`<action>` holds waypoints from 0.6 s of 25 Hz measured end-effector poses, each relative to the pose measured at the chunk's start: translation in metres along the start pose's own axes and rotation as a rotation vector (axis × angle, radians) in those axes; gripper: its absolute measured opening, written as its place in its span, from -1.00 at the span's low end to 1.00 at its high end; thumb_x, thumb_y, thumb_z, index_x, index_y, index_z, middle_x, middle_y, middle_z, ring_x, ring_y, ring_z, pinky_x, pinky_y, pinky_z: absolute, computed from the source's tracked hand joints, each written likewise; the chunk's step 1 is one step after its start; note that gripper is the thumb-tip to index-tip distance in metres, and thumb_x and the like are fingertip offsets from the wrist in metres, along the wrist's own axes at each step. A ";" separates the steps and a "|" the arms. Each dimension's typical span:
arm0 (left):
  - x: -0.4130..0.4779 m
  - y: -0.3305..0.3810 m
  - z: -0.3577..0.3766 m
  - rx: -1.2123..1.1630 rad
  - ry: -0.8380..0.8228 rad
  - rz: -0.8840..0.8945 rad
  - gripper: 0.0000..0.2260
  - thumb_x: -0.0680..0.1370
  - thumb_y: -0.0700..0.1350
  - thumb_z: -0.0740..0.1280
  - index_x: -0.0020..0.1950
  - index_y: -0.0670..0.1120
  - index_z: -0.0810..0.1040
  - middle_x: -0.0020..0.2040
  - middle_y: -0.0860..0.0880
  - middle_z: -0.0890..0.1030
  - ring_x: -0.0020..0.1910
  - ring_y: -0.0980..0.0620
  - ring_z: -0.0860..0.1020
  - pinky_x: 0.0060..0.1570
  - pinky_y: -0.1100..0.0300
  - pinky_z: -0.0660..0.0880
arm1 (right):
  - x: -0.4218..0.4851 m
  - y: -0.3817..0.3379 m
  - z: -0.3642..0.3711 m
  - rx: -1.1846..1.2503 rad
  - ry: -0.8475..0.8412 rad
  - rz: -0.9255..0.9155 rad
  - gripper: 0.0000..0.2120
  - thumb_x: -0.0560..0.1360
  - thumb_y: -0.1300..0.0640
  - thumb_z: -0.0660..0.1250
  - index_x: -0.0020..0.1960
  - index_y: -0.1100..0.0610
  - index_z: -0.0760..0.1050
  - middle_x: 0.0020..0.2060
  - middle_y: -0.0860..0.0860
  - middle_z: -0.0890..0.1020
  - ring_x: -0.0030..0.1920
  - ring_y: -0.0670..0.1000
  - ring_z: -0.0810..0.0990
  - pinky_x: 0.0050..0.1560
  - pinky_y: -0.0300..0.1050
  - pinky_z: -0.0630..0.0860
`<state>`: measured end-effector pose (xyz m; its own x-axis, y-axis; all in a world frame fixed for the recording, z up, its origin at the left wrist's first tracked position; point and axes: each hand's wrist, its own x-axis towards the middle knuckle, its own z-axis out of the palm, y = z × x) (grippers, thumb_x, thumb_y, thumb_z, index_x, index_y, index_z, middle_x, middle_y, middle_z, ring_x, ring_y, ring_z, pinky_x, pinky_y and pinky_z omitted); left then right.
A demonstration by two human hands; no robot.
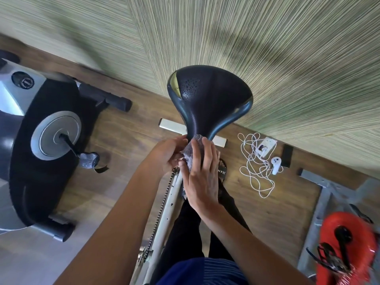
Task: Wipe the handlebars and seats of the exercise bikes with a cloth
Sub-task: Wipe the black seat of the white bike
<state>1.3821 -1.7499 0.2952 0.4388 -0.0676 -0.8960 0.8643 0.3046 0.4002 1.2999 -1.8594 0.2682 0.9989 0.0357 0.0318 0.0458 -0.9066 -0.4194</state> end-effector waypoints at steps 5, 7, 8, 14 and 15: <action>-0.002 -0.001 -0.004 -0.007 -0.046 -0.023 -0.69 0.64 -0.24 0.16 0.31 -0.13 0.56 -0.01 -0.12 0.65 -0.21 -0.03 0.64 -0.14 0.10 0.63 | 0.034 0.015 -0.009 -0.030 -0.067 -0.077 -0.44 0.63 -0.05 0.14 0.57 0.13 0.19 0.57 0.12 0.20 0.59 0.16 0.10 0.58 0.14 0.05; 0.001 -0.004 -0.007 0.000 -0.063 -0.019 -0.66 0.63 -0.29 0.13 0.34 -0.10 0.53 0.03 -0.11 0.65 -0.10 -0.05 0.64 0.05 0.03 0.60 | 0.063 0.017 -0.017 -0.014 -0.072 -0.043 -0.45 0.65 -0.06 0.08 0.58 0.12 0.17 0.58 0.10 0.19 0.60 0.15 0.08 0.57 0.11 -0.05; 0.002 -0.006 -0.008 0.003 -0.063 -0.013 -0.65 0.63 -0.30 0.12 0.35 -0.09 0.52 0.06 -0.12 0.64 -0.08 -0.05 0.64 0.09 0.02 0.57 | 0.073 0.016 -0.020 -0.014 -0.071 -0.019 -0.45 0.65 -0.07 0.06 0.59 0.11 0.16 0.58 0.09 0.19 0.60 0.16 0.07 0.57 0.11 -0.07; 0.001 -0.007 -0.007 0.010 -0.047 0.005 -0.66 0.62 -0.30 0.18 0.34 -0.10 0.56 -0.22 -0.04 0.67 -0.43 0.10 0.54 -0.46 0.28 0.49 | -0.007 0.010 -0.009 -0.097 -0.115 -0.146 -0.44 0.64 -0.01 0.19 0.59 0.09 0.19 0.58 0.07 0.18 0.59 0.16 0.10 0.55 0.21 0.12; 0.002 -0.006 -0.008 0.017 -0.049 0.006 -0.66 0.61 -0.30 0.21 0.33 -0.09 0.57 -0.21 -0.04 0.68 -0.44 0.10 0.53 -0.45 0.27 0.48 | -0.015 0.014 -0.008 -0.120 -0.125 -0.175 -0.44 0.63 0.00 0.21 0.59 0.09 0.20 0.58 0.07 0.18 0.59 0.16 0.11 0.53 0.23 0.17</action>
<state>1.3753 -1.7442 0.2897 0.4549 -0.1123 -0.8834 0.8656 0.2888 0.4090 1.2850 -1.8757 0.2690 0.9701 0.2419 -0.0216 0.2239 -0.9252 -0.3063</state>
